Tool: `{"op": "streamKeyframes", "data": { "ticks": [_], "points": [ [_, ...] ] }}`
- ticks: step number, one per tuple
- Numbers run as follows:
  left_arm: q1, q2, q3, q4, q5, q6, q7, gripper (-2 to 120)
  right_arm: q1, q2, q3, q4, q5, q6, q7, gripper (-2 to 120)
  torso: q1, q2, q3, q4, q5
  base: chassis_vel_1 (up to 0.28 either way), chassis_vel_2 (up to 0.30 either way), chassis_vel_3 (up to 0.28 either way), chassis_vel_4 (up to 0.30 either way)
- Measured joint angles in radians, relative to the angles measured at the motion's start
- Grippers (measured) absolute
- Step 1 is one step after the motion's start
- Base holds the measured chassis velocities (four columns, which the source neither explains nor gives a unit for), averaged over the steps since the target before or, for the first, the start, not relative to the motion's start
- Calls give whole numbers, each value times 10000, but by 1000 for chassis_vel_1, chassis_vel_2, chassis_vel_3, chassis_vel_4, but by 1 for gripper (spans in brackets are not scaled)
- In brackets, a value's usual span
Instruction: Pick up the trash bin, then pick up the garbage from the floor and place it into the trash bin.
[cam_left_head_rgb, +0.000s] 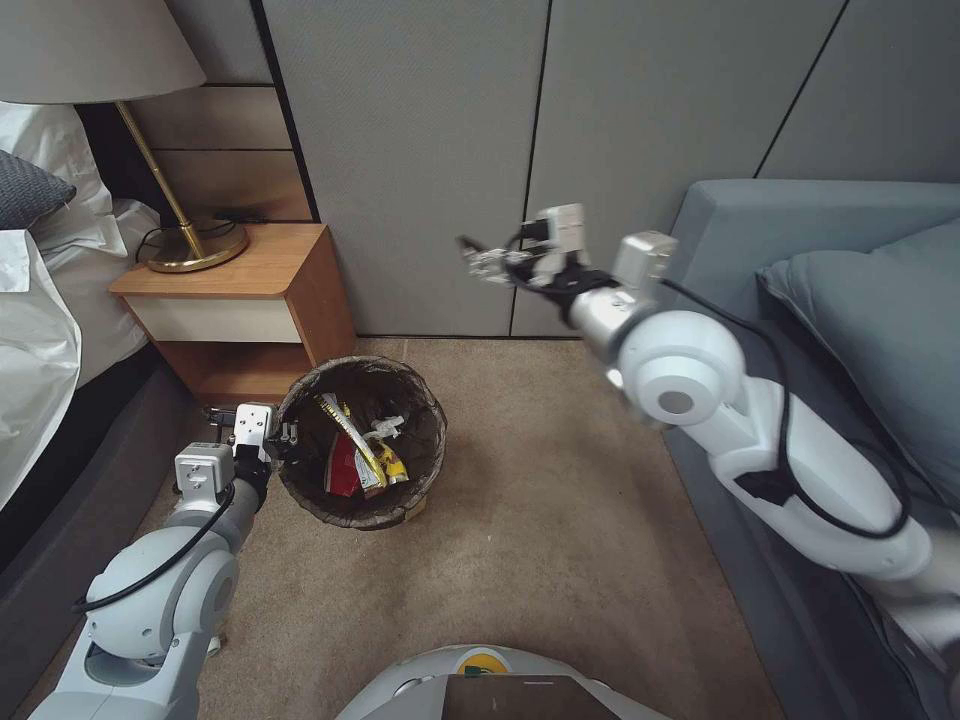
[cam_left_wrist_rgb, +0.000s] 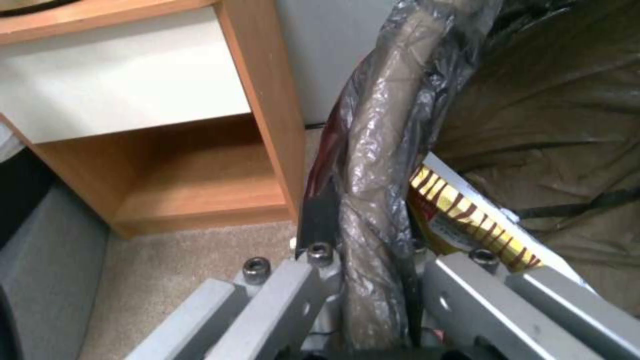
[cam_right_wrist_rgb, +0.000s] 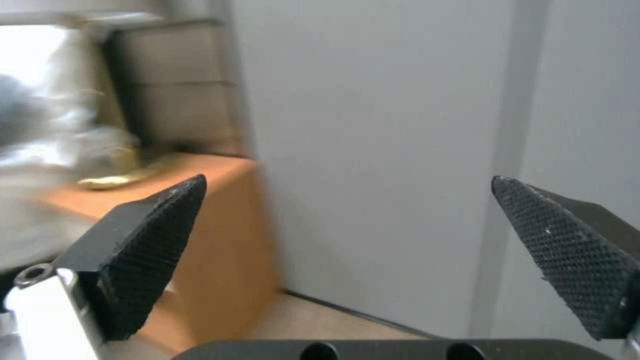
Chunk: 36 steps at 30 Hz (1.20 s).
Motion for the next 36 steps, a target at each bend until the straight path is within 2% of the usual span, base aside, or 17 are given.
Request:
{"op": "streamKeyframes", "data": {
  "ticks": [1,3,4,5,7,8,11,12,16,17,19,22,28,36],
  "points": [
    [0,0,0,0,0,0,0,0,0,0,0,0,0,0,0,100,0,0,0,0,0,0,0,0,0],
    [13,43,-100,-68,-113,1,-42,0,-1944,-96,1628,-147,-1568,391,-552,100,-1,0,-1,-2,-9,0,0,0,0],
    [13,43,-100,-68,-113,1,-42,0,-1944,-96,1628,-147,-1568,391,-552,100,-1,0,-1,-2,-9,0,0,0,0],
    [14,35,-129,-103,-150,1,-61,0,-2749,-38,2256,-200,-2411,612,-861,100,0,0,-1,0,1,0,0,0,0],
    [26,-58,-141,-173,-213,1,-134,0,-4639,513,3839,-245,-4817,1396,-1716,100,-1,1,-2,-6,-8,0,0,0,0],
    [26,-58,-141,-173,-213,1,-134,0,-4639,513,3839,-245,-4817,1396,-1716,100,-1,1,-2,-6,-8,0,0,0,0],
    [45,-137,-201,-211,-290,1,-169,0,-6576,1642,5231,-255,-6258,2268,-2356,100,-1,1,-2,0,-12,0,0,0,0],
    [45,-137,-201,-211,-290,1,-169,0,-6576,1642,5231,-255,-6258,2268,-2356,100,-1,1,-2,0,-12,0,0,0,0],
    [68,-144,-269,-221,-380,1,-188,0,-8400,3205,6506,-626,-7946,3733,-3055,100,-1,1,-2,-4,-9,0,0,0,0],
    [68,-144,-269,-221,-380,1,-188,0,-8400,3205,6506,-626,-7946,3733,-3055,100,-1,1,-2,-4,-9,0,0,0,0],
    [114,-218,-265,-221,-402,1,-193,0,-9014,3821,6950,-419,-8297,4071,-3325,100,-1,1,-2,0,-7,0,0,0,0],
    [147,-279,-239,-219,-413,1,-203,0,-9486,4140,7243,-29,-8302,4043,-3381,100,-1,1,-2,1,-15,0,0,0,0],
    [168,-410,-152,-186,-451,1,-278,0,-9855,4107,7604,489,-8372,3649,-3367,100,-1,1,-2,2,-11,0,0,0,0],
    [170,-359,-252,-249,-462,1,-241,0,-9539,4159,7242,387,-8530,3492,-3307,100,-1,1,-1,1,-10,0,0,0,0]
  ]
}}
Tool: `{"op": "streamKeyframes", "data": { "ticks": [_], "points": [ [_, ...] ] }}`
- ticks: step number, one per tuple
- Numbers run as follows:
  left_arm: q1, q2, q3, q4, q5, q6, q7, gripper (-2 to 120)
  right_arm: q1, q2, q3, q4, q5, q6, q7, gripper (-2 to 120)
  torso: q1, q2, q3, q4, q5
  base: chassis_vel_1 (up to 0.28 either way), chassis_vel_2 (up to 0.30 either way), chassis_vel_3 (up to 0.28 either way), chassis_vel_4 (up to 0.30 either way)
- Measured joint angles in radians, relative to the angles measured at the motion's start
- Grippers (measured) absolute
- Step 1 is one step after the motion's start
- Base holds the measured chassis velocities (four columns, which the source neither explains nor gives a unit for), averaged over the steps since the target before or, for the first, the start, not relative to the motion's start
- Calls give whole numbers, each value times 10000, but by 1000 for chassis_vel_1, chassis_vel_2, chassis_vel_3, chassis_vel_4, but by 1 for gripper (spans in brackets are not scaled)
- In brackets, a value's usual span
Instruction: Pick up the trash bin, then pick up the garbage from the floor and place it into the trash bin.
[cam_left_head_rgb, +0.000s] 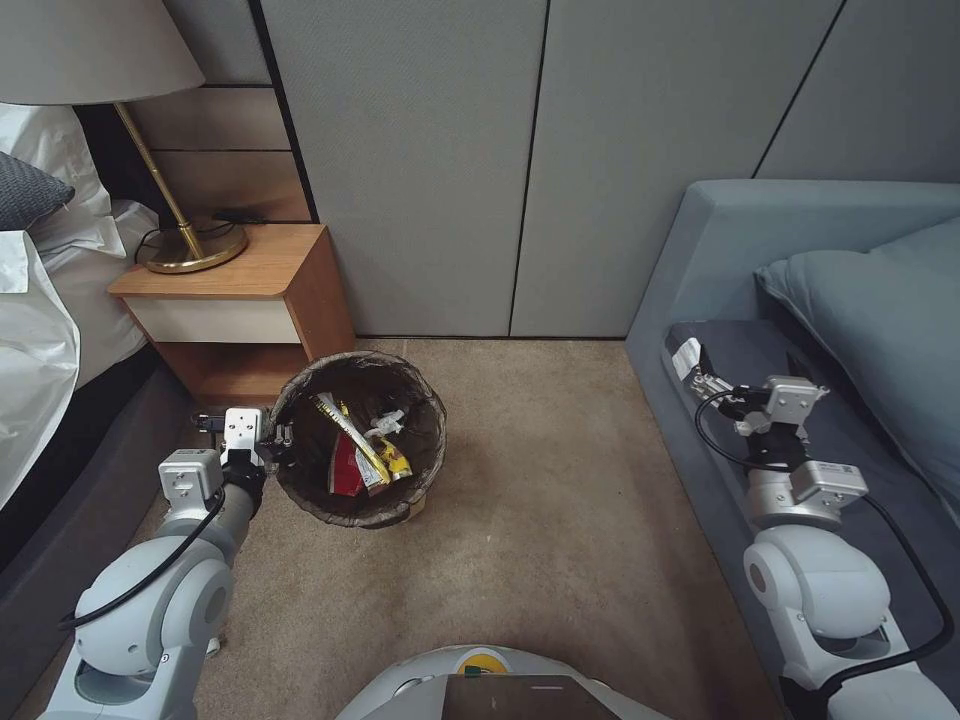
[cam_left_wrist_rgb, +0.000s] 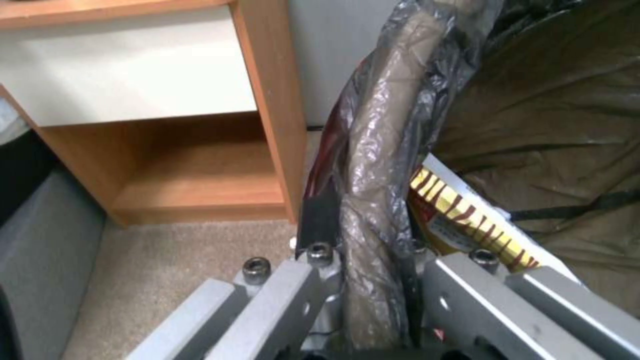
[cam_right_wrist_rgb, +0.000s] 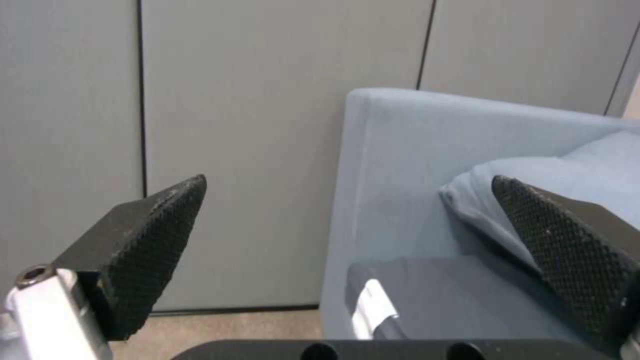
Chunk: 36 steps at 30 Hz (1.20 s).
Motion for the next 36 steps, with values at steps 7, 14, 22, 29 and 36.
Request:
{"op": "streamKeyframes", "data": {
  "ticks": [7,14,22,29,36],
  "points": [
    [-20,56,-48,-32,94,0,211,0,93,7,-135,-155,-35,-29,80,100,0,0,0,-3,0,0,0,0,0],
    [-103,74,15,-7,108,0,250,0,76,-21,-224,-227,-53,-26,114,100,0,0,0,-3,-1,20,24,17,18],
    [-91,201,7,36,74,0,234,0,241,-78,-568,-378,-96,-30,168,100,0,0,0,-1,0,75,82,73,74],
    [-88,222,1,14,91,0,225,0,275,-102,-628,-395,-78,1,167,100,0,0,0,-1,-1,107,107,115,113],
    [-72,210,-13,8,85,0,214,0,305,-141,-629,-439,-68,12,181,100,0,0,1,-2,0,134,118,120,138]
  ]
}}
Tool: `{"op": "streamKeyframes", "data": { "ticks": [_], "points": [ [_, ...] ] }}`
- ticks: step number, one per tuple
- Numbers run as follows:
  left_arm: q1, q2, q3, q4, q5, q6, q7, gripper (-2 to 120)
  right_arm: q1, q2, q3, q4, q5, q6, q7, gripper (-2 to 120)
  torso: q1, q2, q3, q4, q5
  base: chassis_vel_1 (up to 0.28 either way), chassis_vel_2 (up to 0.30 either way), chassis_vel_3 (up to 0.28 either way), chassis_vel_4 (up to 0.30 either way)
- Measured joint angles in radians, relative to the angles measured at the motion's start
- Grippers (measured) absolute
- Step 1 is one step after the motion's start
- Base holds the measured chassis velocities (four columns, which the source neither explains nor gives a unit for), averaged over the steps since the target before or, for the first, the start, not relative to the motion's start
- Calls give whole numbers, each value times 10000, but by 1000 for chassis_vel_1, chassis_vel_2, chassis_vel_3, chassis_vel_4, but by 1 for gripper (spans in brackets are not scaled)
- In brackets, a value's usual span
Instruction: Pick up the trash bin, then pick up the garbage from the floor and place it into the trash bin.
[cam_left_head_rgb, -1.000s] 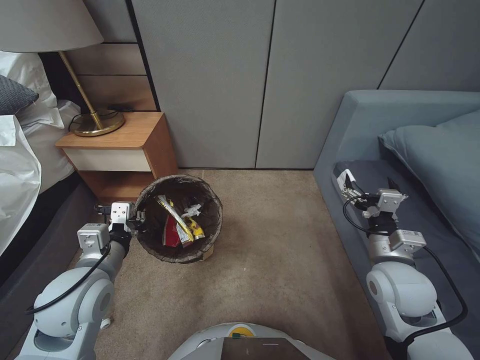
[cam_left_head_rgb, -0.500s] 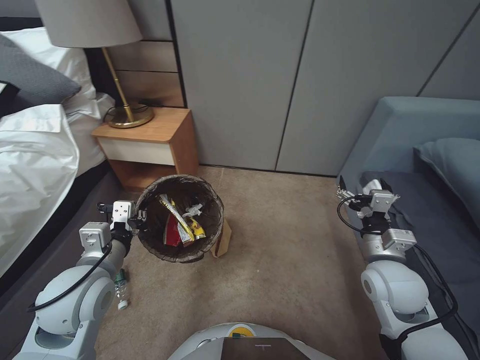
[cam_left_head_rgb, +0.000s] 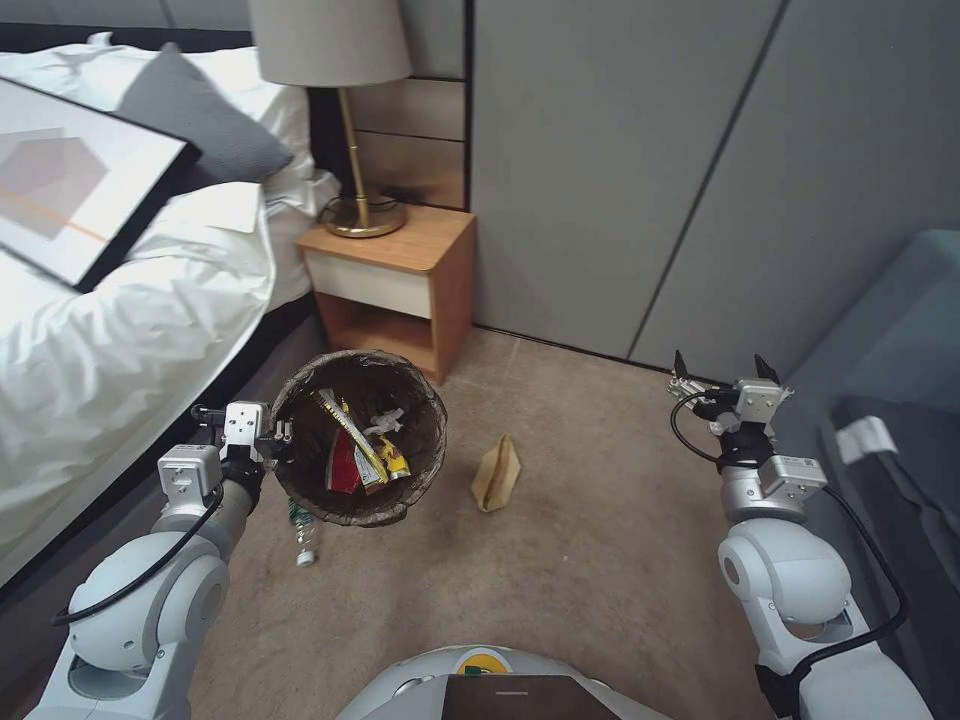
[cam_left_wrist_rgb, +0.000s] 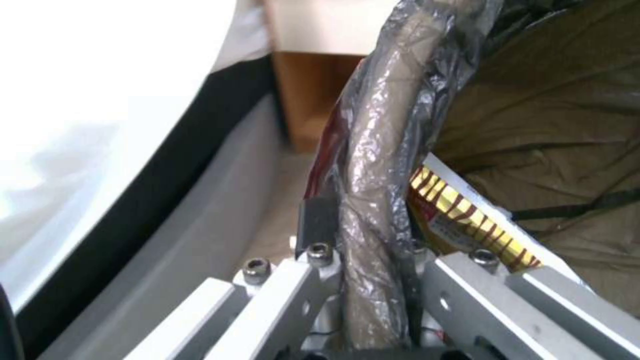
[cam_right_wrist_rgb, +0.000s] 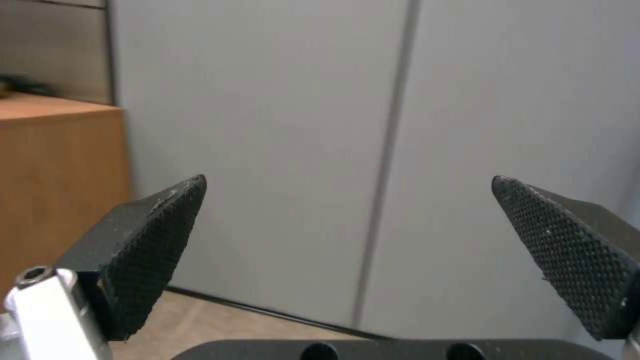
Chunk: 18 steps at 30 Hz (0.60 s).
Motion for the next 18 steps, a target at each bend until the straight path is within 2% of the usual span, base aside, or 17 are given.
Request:
{"op": "streamKeyframes", "data": {
  "ticks": [12,18],
  "points": [
    [-33,-10,-9,30,14,0,-11,0,18,1,-1,-70,-10,21,28,100,1,0,0,-2,0,129,132,123,117],
    [-60,-13,-14,73,-4,0,-24,0,-17,58,-175,-14,54,-26,130,100,0,0,0,9,0,126,104,116,115]
  ]
}}
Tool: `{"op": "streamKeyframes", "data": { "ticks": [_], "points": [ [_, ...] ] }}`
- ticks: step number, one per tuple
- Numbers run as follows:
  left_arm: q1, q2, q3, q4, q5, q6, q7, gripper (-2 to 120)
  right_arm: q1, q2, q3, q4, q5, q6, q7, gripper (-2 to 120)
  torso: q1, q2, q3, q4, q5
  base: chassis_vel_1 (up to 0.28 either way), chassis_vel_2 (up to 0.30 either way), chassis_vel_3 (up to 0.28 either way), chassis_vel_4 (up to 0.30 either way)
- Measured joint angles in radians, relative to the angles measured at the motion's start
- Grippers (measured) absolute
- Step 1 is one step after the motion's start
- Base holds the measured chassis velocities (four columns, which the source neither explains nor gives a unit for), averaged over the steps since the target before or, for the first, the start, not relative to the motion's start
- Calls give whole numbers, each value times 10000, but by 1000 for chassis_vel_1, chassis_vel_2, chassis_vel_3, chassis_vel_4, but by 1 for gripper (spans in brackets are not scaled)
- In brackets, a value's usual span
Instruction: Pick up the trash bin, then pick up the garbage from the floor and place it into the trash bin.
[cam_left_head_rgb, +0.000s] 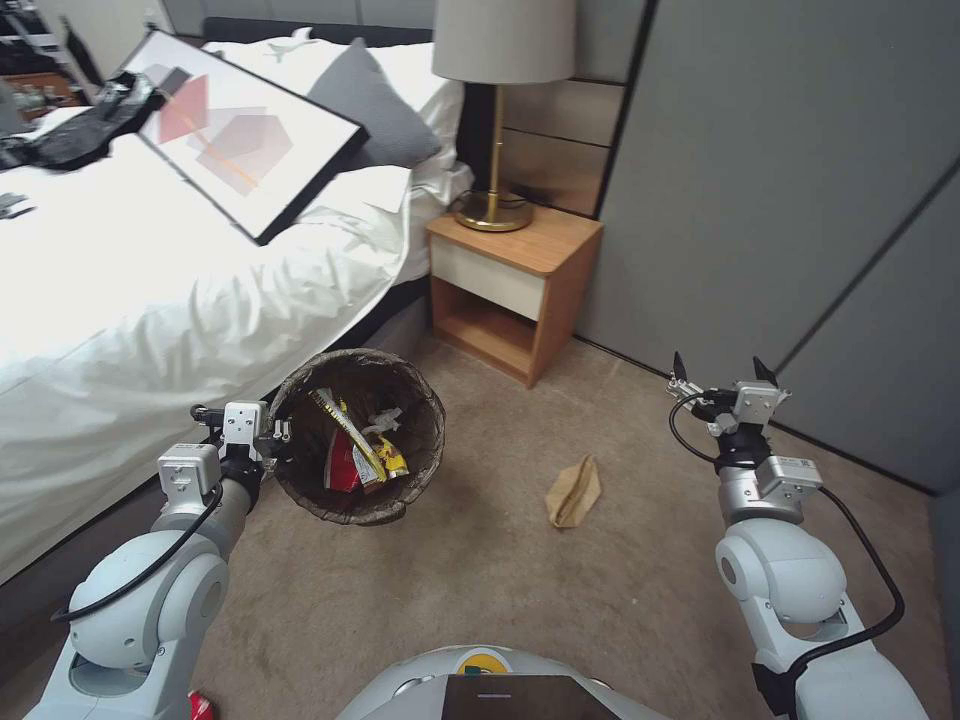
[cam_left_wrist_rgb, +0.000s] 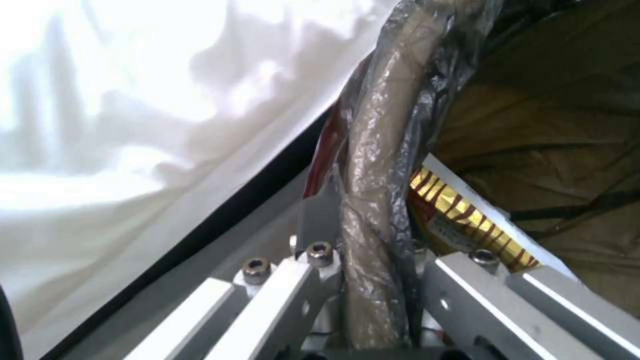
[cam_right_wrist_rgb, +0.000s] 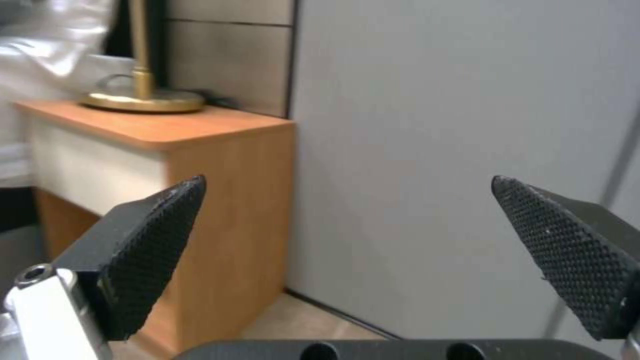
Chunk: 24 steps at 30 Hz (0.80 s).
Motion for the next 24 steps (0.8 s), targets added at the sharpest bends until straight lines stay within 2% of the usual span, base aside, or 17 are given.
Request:
{"op": "streamKeyframes", "data": {
  "ticks": [7,9,10,13,14,15,17,18,21,23,24],
  "points": [
    [-11,5,-9,15,-3,0,9,0,-57,-166,-225,388,311,-394,237,100,0,0,0,-13,0,37,23,27,23],
    [-15,9,-9,59,50,0,20,0,-22,-490,-547,717,1104,-1013,664,100,0,0,0,-15,0,0,0,0,0],
    [-15,9,-9,59,50,0,20,0,-22,-490,-547,717,1104,-1013,664,100,0,0,0,-15,0,0,0,0,0],
    [-20,-22,56,86,137,0,37,0,676,-1351,-1273,887,2792,-2324,1613,100,0,0,0,-12,0,0,0,0,0],
    [-20,-22,56,86,137,0,37,0,676,-1351,-1273,887,2792,-2324,1613,100,0,0,0,-12,0,0,0,0,0],
    [-21,-43,71,92,169,0,46,0,1008,-1613,-1507,881,3358,-2794,1994,100,0,0,0,-10,1,0,0,0,0],
    [-8,-58,95,95,220,0,58,0,2062,-2183,-2138,675,5310,-3879,3052,100,0,0,0,-7,-1,0,0,0,0],
    [-8,-58,95,95,220,0,58,0,2062,-2183,-2138,675,5310,-3879,3052,100,0,0,0,-7,-1,0,0,0,0],
    [29,-55,69,96,269,0,93,0,3613,-2691,-2996,6,7773,-4949,4434,100,0,-1,1,-5,-1,0,0,0,0],
    [34,-57,61,95,277,0,92,0,3903,-2753,-3217,-165,8298,-5083,4739,100,0,-1,1,-6,-3,0,0,0,0],
    [49,-73,61,100,309,0,100,0,4665,-2842,-3900,-700,9701,-5330,5503,100,0,-1,1,-7,3,0,0,0,0]
  ]
}}
